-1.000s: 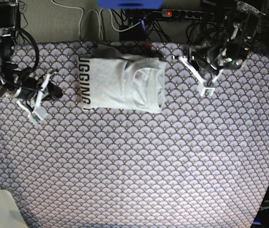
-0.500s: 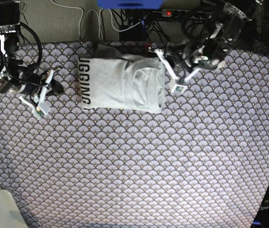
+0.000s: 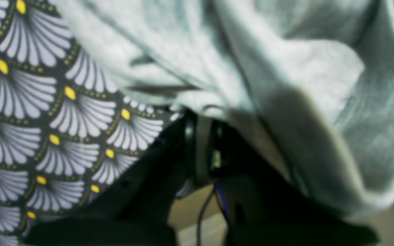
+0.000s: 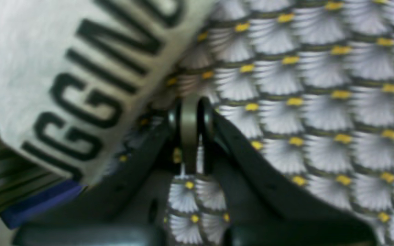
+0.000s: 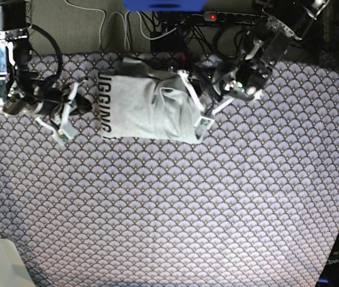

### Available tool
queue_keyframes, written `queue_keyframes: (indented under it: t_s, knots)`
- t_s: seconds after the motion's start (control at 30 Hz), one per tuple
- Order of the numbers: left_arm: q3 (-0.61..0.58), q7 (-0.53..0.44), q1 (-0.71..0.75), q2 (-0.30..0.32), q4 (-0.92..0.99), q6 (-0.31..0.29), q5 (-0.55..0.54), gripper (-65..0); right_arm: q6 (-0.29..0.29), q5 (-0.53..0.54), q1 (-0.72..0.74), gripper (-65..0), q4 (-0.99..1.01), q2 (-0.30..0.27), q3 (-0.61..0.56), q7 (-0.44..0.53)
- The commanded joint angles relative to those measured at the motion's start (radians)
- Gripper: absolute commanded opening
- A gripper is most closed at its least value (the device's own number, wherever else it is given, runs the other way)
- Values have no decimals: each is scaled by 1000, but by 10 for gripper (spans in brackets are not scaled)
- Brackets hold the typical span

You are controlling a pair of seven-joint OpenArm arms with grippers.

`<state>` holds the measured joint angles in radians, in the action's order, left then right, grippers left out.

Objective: Fold the T-shirt properly
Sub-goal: 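Grasp opposite sides of the folded shirt with both grippers, then rotate the folded shirt with both grippers to square it on the mat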

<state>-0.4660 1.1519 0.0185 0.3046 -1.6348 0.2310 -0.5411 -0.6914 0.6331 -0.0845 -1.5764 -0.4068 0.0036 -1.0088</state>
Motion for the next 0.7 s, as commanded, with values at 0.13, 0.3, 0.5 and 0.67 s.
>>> queue_keyframes:
  t_s: [0.13, 0.3, 0.5, 0.67]
  knots:
    - [126, -13, -30, 0, 107, 23, 72, -646, -7, 15, 12, -650, -19, -14, -30, 14]
    - [194, -103, -82, 0, 196, 23, 72, -646, -7, 17, 10, -650, -19, -16, -30, 14]
    - [198, -211, -163, -74, 351, 23, 72, -646, -7, 17, -16, -650, -20, -16, -32, 15]
    - [197, -298, -248, -155, 489, 23, 72, -646, -7, 17, -27, -650, -20, -20, -32, 14]
